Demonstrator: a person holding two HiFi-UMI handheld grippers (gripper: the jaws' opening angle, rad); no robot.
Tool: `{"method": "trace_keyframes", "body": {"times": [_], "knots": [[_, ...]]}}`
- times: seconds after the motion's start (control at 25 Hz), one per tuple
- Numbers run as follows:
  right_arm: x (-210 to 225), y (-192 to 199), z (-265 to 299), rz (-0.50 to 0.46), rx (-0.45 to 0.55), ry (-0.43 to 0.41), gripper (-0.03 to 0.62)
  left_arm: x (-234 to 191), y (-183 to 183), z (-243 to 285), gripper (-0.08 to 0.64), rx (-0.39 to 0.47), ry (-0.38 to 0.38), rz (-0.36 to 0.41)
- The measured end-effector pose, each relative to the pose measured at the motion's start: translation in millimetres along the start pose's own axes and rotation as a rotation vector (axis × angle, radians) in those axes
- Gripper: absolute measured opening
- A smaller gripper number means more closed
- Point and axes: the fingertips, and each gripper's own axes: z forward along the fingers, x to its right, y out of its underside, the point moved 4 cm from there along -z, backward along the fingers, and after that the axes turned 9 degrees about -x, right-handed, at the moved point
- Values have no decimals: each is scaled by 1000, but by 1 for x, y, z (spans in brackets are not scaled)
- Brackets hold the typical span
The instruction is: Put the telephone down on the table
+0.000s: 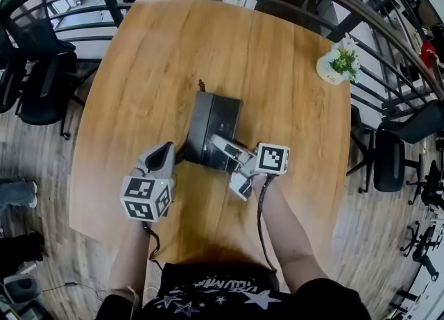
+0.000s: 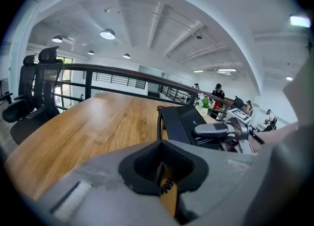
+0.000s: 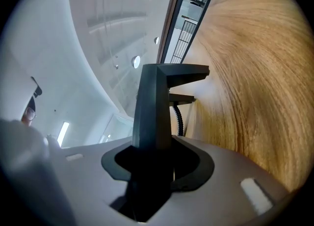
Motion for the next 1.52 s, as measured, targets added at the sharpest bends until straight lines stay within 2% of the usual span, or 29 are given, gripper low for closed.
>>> {"method": "trace_keyframes", "body": {"times": [0.2,0.36,0.52,0.76,1.0,1.24,1.52], "knots": [[4,3,-2,8,-20,71,163,2,6,5,2,-17,8,-8],[1,0,0,-12,10,56,163,4,8,8,2,-21,10,-12],[6,5,-2,-5,13,131,164,4,10,9,2,-28,2,-15],[5,5,-3,-32,37,185,164,7,12,9,2,-32,3,-13],[2,7,0,-87,42,302,170,11,14,5,2,-32,12,-12],[5,7,-4,-180,13,469,218,19,13,1,2,-29,22,-2],[3,10,-8,-234,-5,534,252,27,16,-9,2,-21,36,1]]}}
